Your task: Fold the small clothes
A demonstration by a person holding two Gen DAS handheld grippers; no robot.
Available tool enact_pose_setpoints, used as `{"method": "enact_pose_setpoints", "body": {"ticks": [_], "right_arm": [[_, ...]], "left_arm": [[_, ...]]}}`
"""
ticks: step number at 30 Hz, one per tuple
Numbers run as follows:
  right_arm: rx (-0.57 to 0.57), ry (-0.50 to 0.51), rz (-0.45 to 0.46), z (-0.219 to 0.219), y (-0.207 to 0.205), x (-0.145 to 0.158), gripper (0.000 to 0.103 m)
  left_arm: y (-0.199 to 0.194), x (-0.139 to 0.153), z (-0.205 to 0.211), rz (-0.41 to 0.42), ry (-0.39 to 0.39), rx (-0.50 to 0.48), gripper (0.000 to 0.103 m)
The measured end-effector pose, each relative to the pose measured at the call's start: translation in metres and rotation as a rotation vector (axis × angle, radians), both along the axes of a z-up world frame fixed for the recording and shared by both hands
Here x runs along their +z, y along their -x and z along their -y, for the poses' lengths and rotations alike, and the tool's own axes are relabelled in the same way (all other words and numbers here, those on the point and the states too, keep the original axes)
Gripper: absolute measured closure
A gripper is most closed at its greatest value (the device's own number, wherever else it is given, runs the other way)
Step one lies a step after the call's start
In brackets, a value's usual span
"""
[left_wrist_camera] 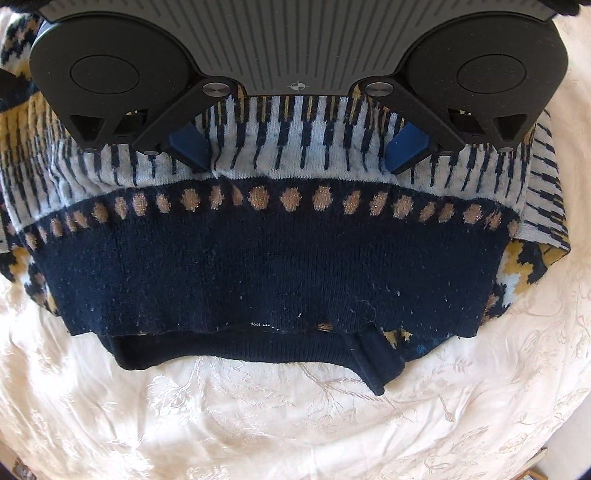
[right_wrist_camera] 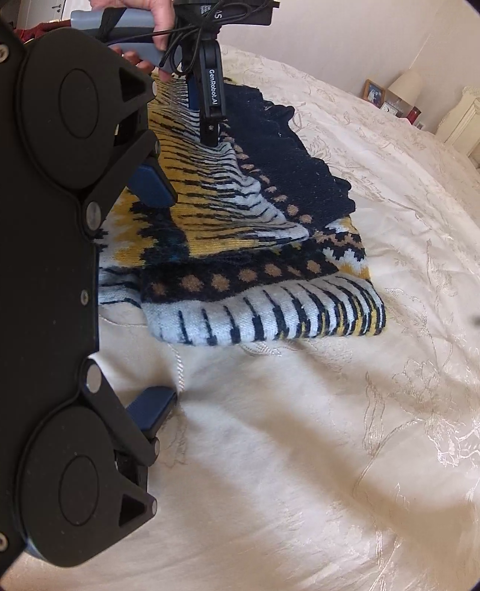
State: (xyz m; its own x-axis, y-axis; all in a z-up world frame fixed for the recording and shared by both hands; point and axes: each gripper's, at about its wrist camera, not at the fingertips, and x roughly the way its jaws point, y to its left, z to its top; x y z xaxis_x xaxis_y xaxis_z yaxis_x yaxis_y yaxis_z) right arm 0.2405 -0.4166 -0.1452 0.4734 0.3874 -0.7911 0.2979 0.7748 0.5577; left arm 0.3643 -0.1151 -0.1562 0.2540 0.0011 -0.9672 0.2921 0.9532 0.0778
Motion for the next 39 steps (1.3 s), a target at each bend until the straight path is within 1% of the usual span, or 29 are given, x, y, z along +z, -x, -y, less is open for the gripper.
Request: {"method": "enact_pose_setpoints", "body": {"ticks": [3, 7, 10, 13, 16, 19, 23, 25, 29, 31, 34, 36, 39], "right_arm": [[-0.006, -0.017, 0.02, 0.004, -0.007, 0.0, 0.0], [0.014, -0.07, 0.089, 0.006, -0.018, 0.001, 0.0], [0.042, -0.081, 0.099, 0.002, -0.03, -0.001, 0.0], [0.067, -0.081, 0.13, -0.004, -0.041, -0.002, 0.0], [0.056, -0.093, 0.124, -0.004, -0.05, -0.005, 0.0], [0.04, -0.112, 0.124, 0.002, -0.051, -0.007, 0.0], [0.069, -0.121, 0.153, 0.004, -0.047, -0.006, 0.0], [0.07, -0.142, 0.165, 0.007, -0.041, -0.006, 0.001], [0.068, -0.185, 0.166, 0.008, -0.031, -0.004, 0.006], [0.072, -0.205, 0.166, 0.006, -0.029, -0.004, 0.007], [0.091, -0.183, 0.155, 0.001, -0.034, -0.006, 0.006], [0.103, -0.19, 0.145, -0.001, -0.041, -0.008, 0.0], [0.109, -0.176, 0.103, -0.006, -0.053, -0.01, 0.0]], "left_arm": [[-0.002, -0.005, -0.001, -0.002, 0.005, 0.001, 0.0], [-0.004, -0.01, -0.004, -0.004, 0.006, 0.003, 0.0], [-0.004, -0.01, -0.005, -0.004, 0.007, 0.004, 0.0], [-0.006, -0.012, -0.005, -0.004, 0.006, 0.004, 0.0], [-0.007, -0.013, -0.005, -0.002, 0.004, 0.005, 0.0], [-0.008, -0.016, -0.004, 0.0, 0.002, 0.008, 0.0], [-0.006, -0.013, -0.001, 0.0, 0.002, 0.012, 0.0], [-0.004, -0.01, -0.003, 0.004, 0.009, 0.01, 0.0], [-0.002, -0.007, -0.008, 0.012, 0.025, 0.006, 0.0], [-0.001, -0.008, -0.008, 0.013, 0.024, 0.005, 0.0], [-0.001, -0.008, -0.007, 0.013, 0.015, 0.006, 0.0], [-0.002, -0.008, -0.003, 0.012, 0.01, 0.007, 0.0], [-0.003, -0.006, -0.001, 0.011, 0.009, 0.007, 0.0]]}}
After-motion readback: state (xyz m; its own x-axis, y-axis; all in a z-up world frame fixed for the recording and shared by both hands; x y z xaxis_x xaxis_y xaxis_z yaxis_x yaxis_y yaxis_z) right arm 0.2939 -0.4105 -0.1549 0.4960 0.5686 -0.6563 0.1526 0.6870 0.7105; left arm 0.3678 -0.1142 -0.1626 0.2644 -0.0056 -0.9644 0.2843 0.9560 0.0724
